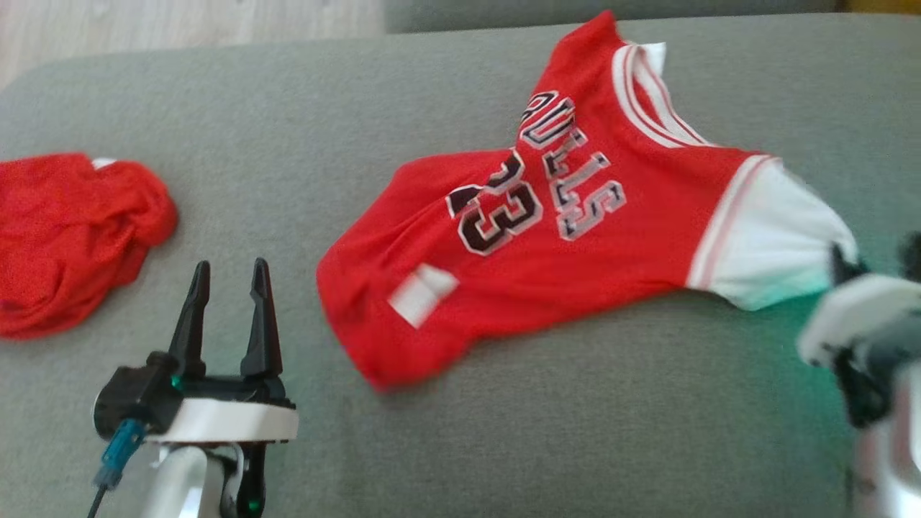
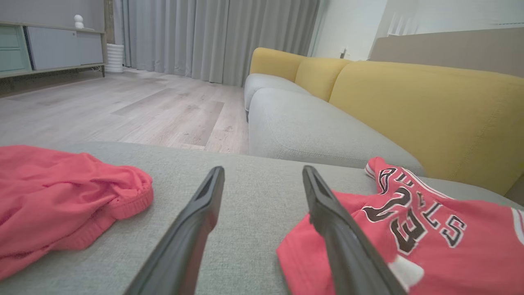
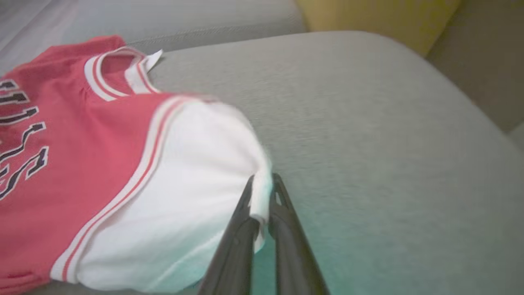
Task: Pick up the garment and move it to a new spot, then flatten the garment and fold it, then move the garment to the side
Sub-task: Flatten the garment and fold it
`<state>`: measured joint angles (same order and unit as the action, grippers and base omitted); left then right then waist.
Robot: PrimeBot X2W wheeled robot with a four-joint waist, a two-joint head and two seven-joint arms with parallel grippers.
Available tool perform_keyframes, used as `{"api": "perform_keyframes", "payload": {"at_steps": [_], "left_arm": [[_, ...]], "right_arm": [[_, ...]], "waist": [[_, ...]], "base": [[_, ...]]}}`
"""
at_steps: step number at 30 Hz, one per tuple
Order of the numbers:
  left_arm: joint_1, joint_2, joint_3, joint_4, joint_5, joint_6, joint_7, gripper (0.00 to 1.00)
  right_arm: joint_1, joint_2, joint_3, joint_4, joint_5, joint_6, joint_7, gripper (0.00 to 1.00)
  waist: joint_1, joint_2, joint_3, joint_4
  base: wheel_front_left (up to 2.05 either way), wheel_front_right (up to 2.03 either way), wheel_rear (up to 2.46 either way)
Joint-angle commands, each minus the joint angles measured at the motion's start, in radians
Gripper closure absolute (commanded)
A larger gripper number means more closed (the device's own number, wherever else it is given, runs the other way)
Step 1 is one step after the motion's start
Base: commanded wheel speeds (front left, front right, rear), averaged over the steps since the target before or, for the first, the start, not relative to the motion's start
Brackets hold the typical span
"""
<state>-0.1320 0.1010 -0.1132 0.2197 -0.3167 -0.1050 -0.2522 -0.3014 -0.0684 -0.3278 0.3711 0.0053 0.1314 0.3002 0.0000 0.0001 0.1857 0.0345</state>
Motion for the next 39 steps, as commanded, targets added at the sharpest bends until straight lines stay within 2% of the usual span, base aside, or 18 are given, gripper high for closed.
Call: {"api": "perform_keyframes", "payload": {"at_steps": [1,4,6,7,8,12,18,21,31,35,39], "left_arm": [[-0.01,0.004,0.041,-0.032,0.008,0.005,-0.01,0.0],[0.008,0.005,0.051,-0.039,0.007,0.01,-0.01,0.0],[0.019,0.006,0.057,-0.044,0.007,0.012,-0.01,0.0],[0.024,0.007,0.06,-0.046,0.006,0.013,-0.01,0.0],[0.028,0.007,0.063,-0.048,0.006,0.014,-0.01,0.0],[0.043,0.012,0.072,-0.051,0.005,0.017,-0.01,0.0],[0.074,0.01,0.066,-0.052,0.012,0.022,-0.01,0.0],[0.083,0.006,0.058,-0.05,0.013,0.024,-0.01,0.0],[0.053,0.002,-0.006,-0.019,0.026,0.015,0.038,0.0],[-0.034,-0.01,-0.075,0.076,0.029,0.002,0.125,0.0],[-0.139,-0.015,-0.12,0.21,0.077,0.026,0.185,0.0]], "right_arm": [[0.011,0.006,0.009,-0.063,-0.005,-0.001,0.005,1.0],[0.116,0.016,-0.033,-0.219,0.004,-0.001,0.039,1.0],[0.181,0.017,-0.044,-0.289,0.055,-0.001,0.077,1.0],[0.21,0.017,-0.041,-0.315,0.08,-0.001,0.092,0.69],[0.236,0.018,-0.04,-0.335,0.104,-0.001,0.105,0.0],[0.296,0.018,-0.019,-0.386,0.145,-0.001,0.097,0.0],[0.307,0.018,0.11,-0.455,0.148,-0.001,-0.06,0.0],[0.31,0.018,0.169,-0.46,0.143,-0.001,-0.099,0.0],[0.306,0.018,0.227,-0.436,0.17,-0.001,-0.114,0.0],[0.303,0.018,0.246,-0.427,0.182,-0.001,-0.117,0.0],[0.29,0.018,0.274,-0.424,0.187,-0.001,-0.123,0.0]], "waist": [[0.0,-0.0001,-0.015,-0.019],[0.0,-0.0001,-0.026,-0.044],[0.0,-0.0001,-0.031,-0.058],[0.0,-0.0001,-0.033,-0.064],[0.0,-0.0001,-0.035,-0.069],[0.0,-0.0001,-0.048,-0.081],[0.0,-0.0001,-0.072,-0.083],[0.0,-0.0001,-0.083,-0.078],[0.0,-0.0001,-0.09,-0.064],[0.0,-0.0001,-0.081,-0.075],[0.0,-0.0001,-0.061,-0.104]], "base": [[0.0,0.0,0.0],[0.0,0.0,0.0],[0.0,0.0,0.0],[0.0,0.0,0.0],[0.0,0.0,0.0],[0.0,0.0,0.0],[0.0,0.0,0.0],[0.0,0.0,0.0],[0.0,0.0,0.0],[0.0,0.0,0.0],[0.0,0.0,0.0]]}}
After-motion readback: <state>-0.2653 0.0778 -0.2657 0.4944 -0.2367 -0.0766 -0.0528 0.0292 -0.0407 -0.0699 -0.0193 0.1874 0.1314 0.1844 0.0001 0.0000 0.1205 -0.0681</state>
